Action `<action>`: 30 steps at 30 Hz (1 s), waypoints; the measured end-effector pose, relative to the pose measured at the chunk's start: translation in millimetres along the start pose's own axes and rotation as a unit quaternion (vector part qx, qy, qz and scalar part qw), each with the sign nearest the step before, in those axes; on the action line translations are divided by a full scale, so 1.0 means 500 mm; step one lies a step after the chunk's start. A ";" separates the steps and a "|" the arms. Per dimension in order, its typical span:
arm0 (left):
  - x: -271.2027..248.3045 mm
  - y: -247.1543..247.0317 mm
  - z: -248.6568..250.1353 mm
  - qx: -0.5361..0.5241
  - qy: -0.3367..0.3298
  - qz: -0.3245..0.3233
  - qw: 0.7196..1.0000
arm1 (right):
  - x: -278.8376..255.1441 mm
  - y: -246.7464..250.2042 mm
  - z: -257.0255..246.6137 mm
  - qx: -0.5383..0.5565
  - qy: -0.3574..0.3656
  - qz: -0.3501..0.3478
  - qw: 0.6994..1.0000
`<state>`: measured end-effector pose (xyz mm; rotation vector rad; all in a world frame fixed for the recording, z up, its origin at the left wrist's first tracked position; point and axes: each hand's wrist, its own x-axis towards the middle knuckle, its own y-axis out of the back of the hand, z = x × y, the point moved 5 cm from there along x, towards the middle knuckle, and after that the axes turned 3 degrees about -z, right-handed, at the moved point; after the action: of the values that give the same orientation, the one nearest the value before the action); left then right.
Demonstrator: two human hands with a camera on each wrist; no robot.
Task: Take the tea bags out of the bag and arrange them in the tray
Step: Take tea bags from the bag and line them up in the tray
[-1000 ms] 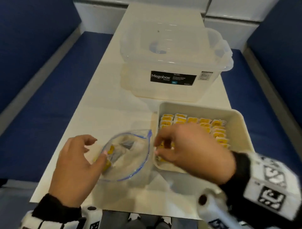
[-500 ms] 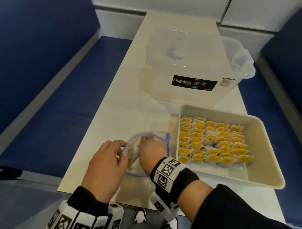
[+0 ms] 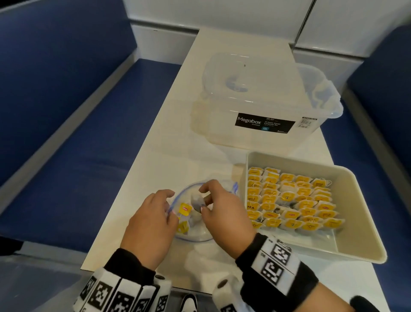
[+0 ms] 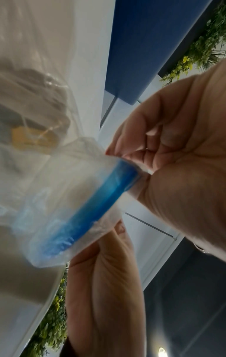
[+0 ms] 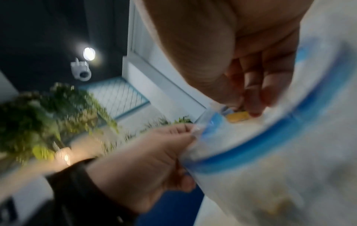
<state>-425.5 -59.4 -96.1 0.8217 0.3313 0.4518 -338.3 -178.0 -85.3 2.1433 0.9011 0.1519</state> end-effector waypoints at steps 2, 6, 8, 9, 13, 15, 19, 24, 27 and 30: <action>0.000 -0.003 0.002 0.002 -0.019 0.008 1.000 | -0.009 0.012 0.002 0.086 0.003 0.021 0.996; 0.003 0.008 0.027 -0.038 -0.117 0.042 0.992 | -0.019 0.019 0.005 0.254 -0.006 0.005 0.967; 0.005 0.012 0.041 -0.086 -0.140 0.036 0.986 | -0.021 0.019 0.004 0.299 -0.008 -0.014 0.954; 0.007 0.013 0.046 -0.118 -0.140 0.038 0.982 | -0.022 0.018 0.004 0.317 -0.011 -0.022 0.948; 0.012 0.015 0.058 -0.199 -0.144 0.054 0.968 | -0.026 0.021 0.010 0.347 -0.019 -0.029 0.937; 0.010 0.022 0.070 -0.206 -0.174 0.069 0.960 | -0.029 0.024 0.015 0.378 -0.029 -0.015 0.925; 0.007 0.026 0.085 -0.241 -0.213 0.064 0.945 | -0.031 0.027 0.028 0.422 -0.061 -0.008 0.905; 0.000 0.020 0.098 -0.197 -0.259 0.068 0.943 | -0.031 0.046 0.030 0.495 -0.056 0.000 0.867; -0.004 0.015 0.098 -0.167 -0.271 0.074 0.945 | -0.029 0.067 0.036 0.465 -0.026 0.037 0.884; 0.000 0.006 0.089 -0.213 -0.216 0.059 0.951 | -0.032 0.088 0.033 0.407 0.008 0.077 0.910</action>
<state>-406.4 -85.3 -65.2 0.4967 -0.2208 0.4217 -319.4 -217.9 -62.6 2.9911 0.8935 -0.1647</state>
